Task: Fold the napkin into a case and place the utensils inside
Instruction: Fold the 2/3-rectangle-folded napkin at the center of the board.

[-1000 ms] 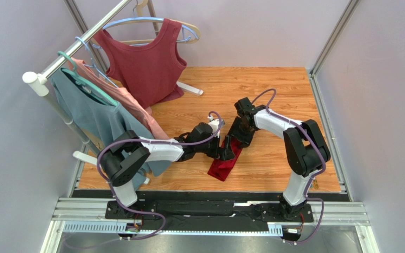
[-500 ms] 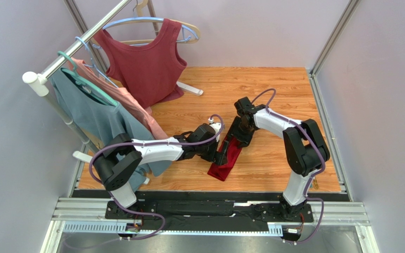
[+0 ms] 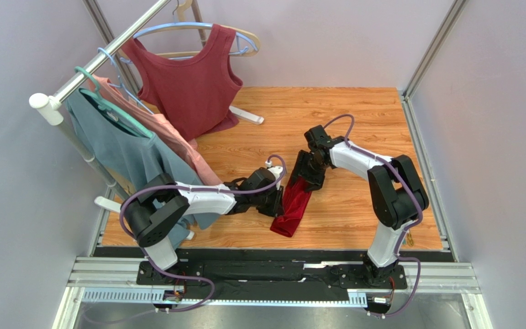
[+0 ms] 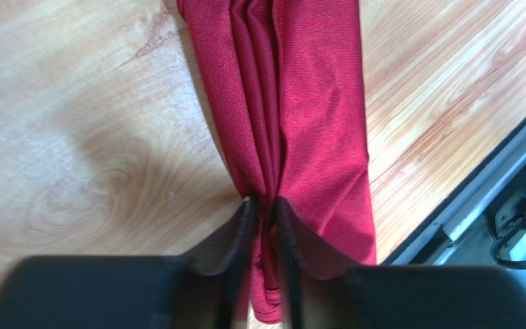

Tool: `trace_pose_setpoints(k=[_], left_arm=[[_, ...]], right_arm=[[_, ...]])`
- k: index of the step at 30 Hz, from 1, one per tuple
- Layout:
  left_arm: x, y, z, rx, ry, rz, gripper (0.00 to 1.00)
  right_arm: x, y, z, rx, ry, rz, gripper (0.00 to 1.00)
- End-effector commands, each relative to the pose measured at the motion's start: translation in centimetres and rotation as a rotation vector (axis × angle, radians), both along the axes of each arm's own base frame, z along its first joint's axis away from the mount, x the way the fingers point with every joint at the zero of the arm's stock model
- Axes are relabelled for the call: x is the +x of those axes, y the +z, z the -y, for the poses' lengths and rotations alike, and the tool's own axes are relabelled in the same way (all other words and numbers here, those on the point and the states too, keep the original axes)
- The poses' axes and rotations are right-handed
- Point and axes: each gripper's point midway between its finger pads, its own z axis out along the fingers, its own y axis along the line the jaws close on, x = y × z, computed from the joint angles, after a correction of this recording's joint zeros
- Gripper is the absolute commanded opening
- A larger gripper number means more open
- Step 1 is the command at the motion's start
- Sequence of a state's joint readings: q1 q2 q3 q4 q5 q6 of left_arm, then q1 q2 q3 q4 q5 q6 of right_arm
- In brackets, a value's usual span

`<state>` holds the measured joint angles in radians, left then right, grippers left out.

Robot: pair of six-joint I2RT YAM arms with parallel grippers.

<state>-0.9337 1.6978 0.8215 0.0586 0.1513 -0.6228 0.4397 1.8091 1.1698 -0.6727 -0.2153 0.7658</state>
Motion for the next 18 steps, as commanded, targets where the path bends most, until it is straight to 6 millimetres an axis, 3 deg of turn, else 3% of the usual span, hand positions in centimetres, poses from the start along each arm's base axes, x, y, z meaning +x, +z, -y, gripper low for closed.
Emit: trace_pose_setpoints(k=[1, 6, 10, 13, 18], left_arm=[[-0.7, -0.1, 0.4, -0.078, 0.019, -0.023, 0.19], [-1.0, -0.3, 1.7, -0.126, 0.076, -0.010, 0.00], [-2.1, 0.4, 3.5, -0.131, 0.089, 0.040, 0.00], [-2.1, 0.5, 3.6, -0.144, 0.136, 0.033, 0.00], [-2.2, 0.3, 3.6, -0.171, 0.171, 0.010, 0.00]], right_arm=[[0.9, 2.9, -1.1, 0.096, 0.146, 0.164, 0.66], [0.9, 4.6, 0.7, 0.125, 0.187, 0.241, 0.72], [0.4, 5.0, 0.9, 0.172, 0.195, 0.283, 0.73], [0.3, 5.7, 0.6, 0.216, 0.190, 0.341, 0.74], [-1.3, 3.7, 0.9, 0.258, 0.158, 0.312, 0.74]])
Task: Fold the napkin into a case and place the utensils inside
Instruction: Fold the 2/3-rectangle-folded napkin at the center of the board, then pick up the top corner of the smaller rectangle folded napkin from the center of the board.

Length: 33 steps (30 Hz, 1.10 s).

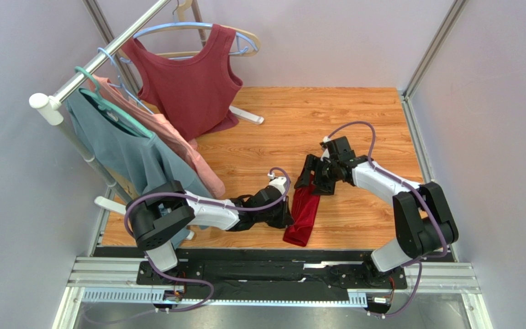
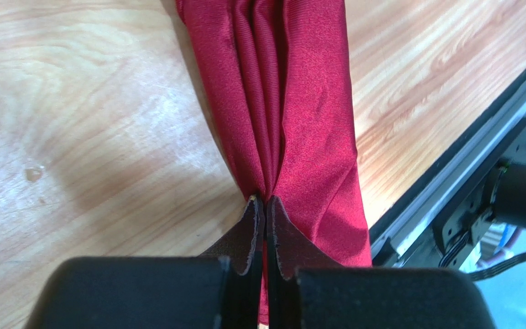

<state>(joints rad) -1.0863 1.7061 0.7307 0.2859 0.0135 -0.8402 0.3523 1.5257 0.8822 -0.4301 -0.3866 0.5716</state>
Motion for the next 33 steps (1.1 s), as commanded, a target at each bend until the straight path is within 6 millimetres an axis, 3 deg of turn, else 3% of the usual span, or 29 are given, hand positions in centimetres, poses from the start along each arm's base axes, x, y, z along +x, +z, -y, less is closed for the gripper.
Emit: trace_pose_setpoints(k=[1, 4, 6, 7, 8, 9, 13, 15, 17, 21, 23, 24, 26, 27, 28, 29, 30, 31, 32, 33], left_arm=[[1.0, 0.0, 0.3, -0.040, 0.070, -0.002, 0.01], [0.7, -0.1, 0.6, -0.026, 0.038, -0.001, 0.11], [0.9, 0.2, 0.7, -0.021, 0.022, 0.020, 0.26], [0.6, 0.7, 0.9, -0.023, 0.002, 0.018, 0.36], [0.6, 1.0, 0.9, -0.012, -0.021, 0.032, 0.62], [0.7, 1.4, 0.8, 0.002, -0.022, 0.037, 0.66], [2.1, 5.3, 0.7, -0.010, -0.017, 0.136, 0.67], [3.2, 6.9, 0.6, 0.000, -0.010, 0.185, 0.60], [4.6, 9.0, 0.0, -0.032, 0.019, 0.223, 0.45], [6.4, 12.8, -0.3, -0.151, 0.032, 0.249, 0.45], [7.4, 13.2, -0.6, -0.158, 0.014, 0.225, 0.50], [8.3, 14.6, -0.3, -0.179, 0.014, 0.227, 0.53], [9.9, 13.5, -0.9, -0.146, 0.022, 0.150, 0.61], [11.0, 15.0, -0.2, -0.179, 0.010, 0.151, 0.63], [11.9, 13.3, 0.2, -0.159, -0.001, 0.102, 0.63], [12.9, 14.4, 0.4, -0.174, -0.022, 0.071, 0.63], [13.6, 12.5, 0.8, -0.148, -0.037, 0.028, 0.63], [14.1, 12.3, 1.3, -0.141, -0.072, 0.030, 0.63], [14.8, 13.5, 2.2, -0.150, -0.101, 0.031, 0.64], [15.2, 11.3, 2.8, -0.120, -0.121, -0.006, 0.66]], right_arm=[[0.7, 1.0, -0.9, 0.085, 0.004, 0.090, 0.74], [0.6, 1.1, -0.7, 0.087, -0.001, 0.125, 0.75], [0.7, 1.1, -0.7, 0.086, 0.012, 0.140, 0.75], [0.9, 1.1, -0.5, 0.083, 0.009, 0.148, 0.74], [1.0, 0.9, -0.3, 0.082, -0.002, 0.141, 0.74], [1.0, 0.6, -0.2, 0.082, -0.012, 0.132, 0.74], [1.6, 0.8, 0.4, 0.150, -0.056, 0.135, 0.74], [1.5, 0.8, 0.3, 0.180, -0.073, 0.123, 0.74], [1.6, 0.8, 0.2, 0.203, -0.079, 0.129, 0.73], [1.0, 0.3, -0.1, 0.216, -0.042, 0.119, 0.72], [0.4, -0.1, -0.1, 0.224, -0.032, 0.121, 0.70], [0.3, -0.1, -0.1, 0.228, -0.029, 0.131, 0.69], [-0.3, -0.1, -0.1, 0.239, -0.016, 0.134, 0.65], [-0.1, 0.3, -0.4, 0.257, -0.004, 0.158, 0.63], [-0.2, 0.4, -0.4, 0.263, 0.004, 0.165, 0.58], [-0.3, 0.3, -0.4, 0.259, 0.004, 0.165, 0.56], [-0.3, 0.2, -0.3, 0.256, 0.007, 0.169, 0.53], [-0.3, 0.2, -0.3, 0.255, 0.013, 0.171, 0.46], [-0.3, -0.1, -0.3, 0.250, 0.015, 0.167, 0.42], [-0.2, -0.2, -0.4, 0.255, 0.017, 0.168, 0.39]])
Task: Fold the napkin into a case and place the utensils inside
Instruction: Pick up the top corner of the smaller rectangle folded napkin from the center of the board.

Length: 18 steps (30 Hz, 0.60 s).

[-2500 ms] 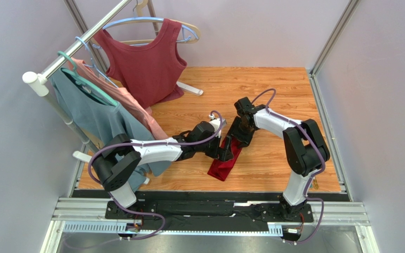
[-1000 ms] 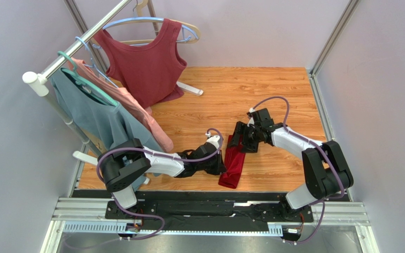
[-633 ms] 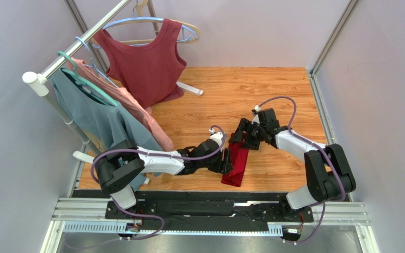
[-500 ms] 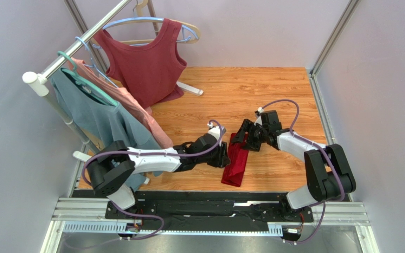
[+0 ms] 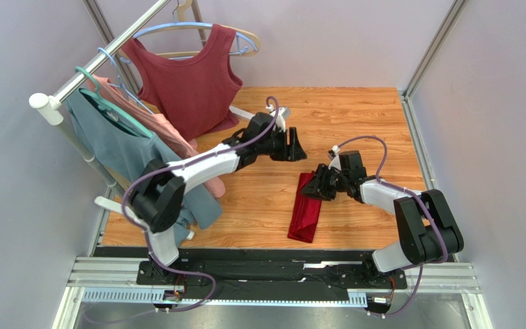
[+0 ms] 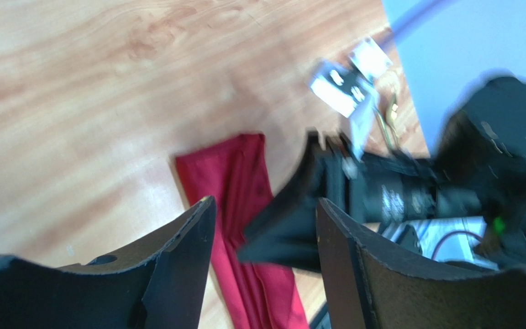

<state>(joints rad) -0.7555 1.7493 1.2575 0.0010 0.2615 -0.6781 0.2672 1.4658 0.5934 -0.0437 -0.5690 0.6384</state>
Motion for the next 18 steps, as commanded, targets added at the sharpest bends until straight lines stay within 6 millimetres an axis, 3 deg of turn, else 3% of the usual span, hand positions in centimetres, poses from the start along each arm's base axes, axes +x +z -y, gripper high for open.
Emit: trace_pose_setpoints(k=[1, 2, 3, 4, 5, 6, 13, 18], left_arm=[[-0.1, -3.5, 2.1, 0.073, -0.198, -0.125, 0.67], [0.4, -2.9, 2.7, 0.084, -0.209, -0.136, 0.68], [0.6, -4.9, 3.1, 0.109, -0.223, -0.172, 0.67], [0.6, -5.2, 3.4, 0.109, -0.242, -0.181, 0.64], [0.6, -5.1, 3.8, 0.103, -0.257, -0.186, 0.64], [0.5, -5.8, 4.0, 0.106, -0.270, -0.196, 0.64], [0.4, -6.1, 4.8, 0.112, -0.302, -0.120, 0.72], [0.0, -7.0, 6.0, 0.088, -0.319, -0.139, 0.65]], right_arm=[[1.3, 1.6, -0.8, 0.044, 0.038, 0.108, 0.28], [1.3, 1.5, -0.9, 0.047, 0.039, 0.105, 0.23], [1.3, 1.3, -0.8, 0.047, 0.040, 0.107, 0.19], [1.3, 1.3, -0.9, 0.050, 0.042, 0.109, 0.03], [1.2, 1.2, -0.9, 0.049, 0.046, 0.104, 0.00], [1.2, 1.1, -0.8, 0.047, 0.040, 0.103, 0.00], [0.6, 0.1, -0.9, 0.059, 0.047, 0.078, 0.00], [0.0, 0.1, -0.9, 0.069, 0.065, 0.083, 0.00]])
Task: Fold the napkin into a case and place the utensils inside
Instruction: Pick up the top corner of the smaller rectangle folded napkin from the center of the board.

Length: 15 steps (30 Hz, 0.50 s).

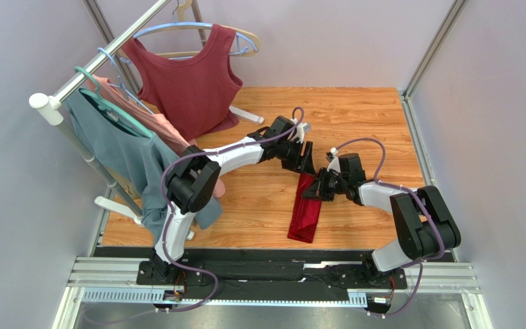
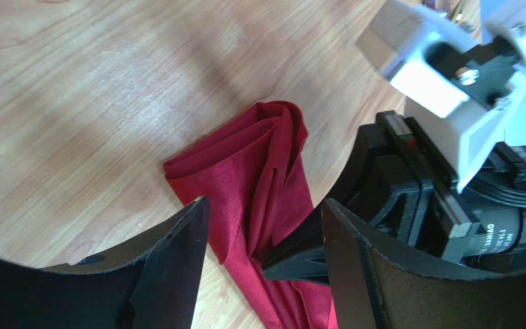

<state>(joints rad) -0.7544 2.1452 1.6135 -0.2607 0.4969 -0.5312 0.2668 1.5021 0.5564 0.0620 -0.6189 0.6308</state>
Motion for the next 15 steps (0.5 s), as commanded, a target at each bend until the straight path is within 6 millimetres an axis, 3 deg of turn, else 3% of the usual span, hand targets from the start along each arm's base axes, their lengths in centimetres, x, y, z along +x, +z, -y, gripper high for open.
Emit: trace_pose_setpoints(k=[1, 11, 15], left_arm=[[0.2, 1.8, 2.2, -0.083, -0.048, 0.049, 0.65], [-0.2, -0.1, 4.4, -0.092, -0.072, 0.030, 0.59], [0.3, -1.1, 4.3, -0.063, -0.039, 0.030, 0.29]], right_arm=[[0.2, 0.8, -0.3, 0.028, 0.025, 0.058, 0.00], [-0.1, 0.6, 0.1, 0.041, 0.019, 0.054, 0.00], [-0.2, 1.0, 0.6, 0.021, 0.004, 0.040, 0.00]])
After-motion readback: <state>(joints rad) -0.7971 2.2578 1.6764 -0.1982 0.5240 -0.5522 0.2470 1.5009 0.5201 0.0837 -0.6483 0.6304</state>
